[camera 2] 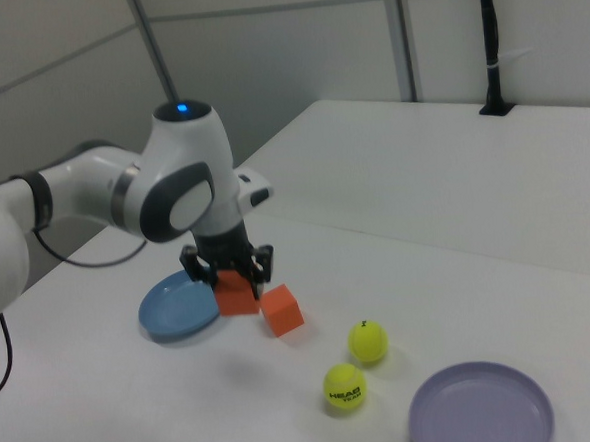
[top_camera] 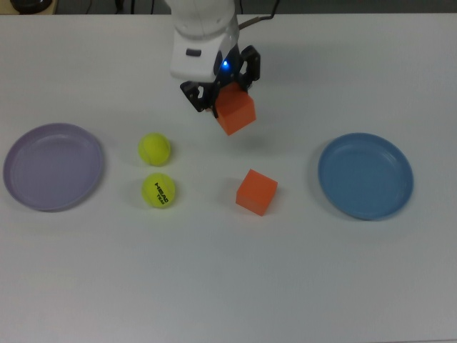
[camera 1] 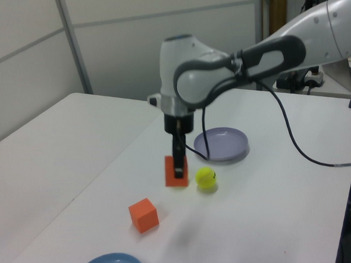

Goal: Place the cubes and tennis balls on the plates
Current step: 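Lift the orange cube and carry it over the blue plate, then lower the cube onto the blue plate and open the gripper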

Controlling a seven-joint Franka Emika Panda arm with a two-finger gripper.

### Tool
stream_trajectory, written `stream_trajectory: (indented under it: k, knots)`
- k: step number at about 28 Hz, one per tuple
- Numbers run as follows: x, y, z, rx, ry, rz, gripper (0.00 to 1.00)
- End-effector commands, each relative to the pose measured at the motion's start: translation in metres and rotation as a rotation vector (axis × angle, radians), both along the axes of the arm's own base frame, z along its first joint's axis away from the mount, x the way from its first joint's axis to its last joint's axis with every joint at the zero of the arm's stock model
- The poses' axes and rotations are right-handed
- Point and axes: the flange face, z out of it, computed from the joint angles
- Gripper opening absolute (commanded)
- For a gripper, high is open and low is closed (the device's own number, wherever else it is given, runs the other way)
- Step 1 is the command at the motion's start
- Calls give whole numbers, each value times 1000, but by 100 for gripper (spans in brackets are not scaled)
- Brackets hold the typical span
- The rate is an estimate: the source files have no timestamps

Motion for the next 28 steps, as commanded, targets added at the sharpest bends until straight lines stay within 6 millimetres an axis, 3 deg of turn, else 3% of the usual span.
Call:
stream_trajectory:
  k: [1, 10, 16, 21, 28]
  knots:
    - [2, 42, 20, 37, 24, -149, 0]
    - [-12, 114, 14, -1, 31, -252, 0]
    - [-19, 179, -5, -28, -35, -343, 0]
    - [-28, 216, -26, -12, -84, -380, 0]
    - [-36, 248, -57, 21, -84, -375, 0]
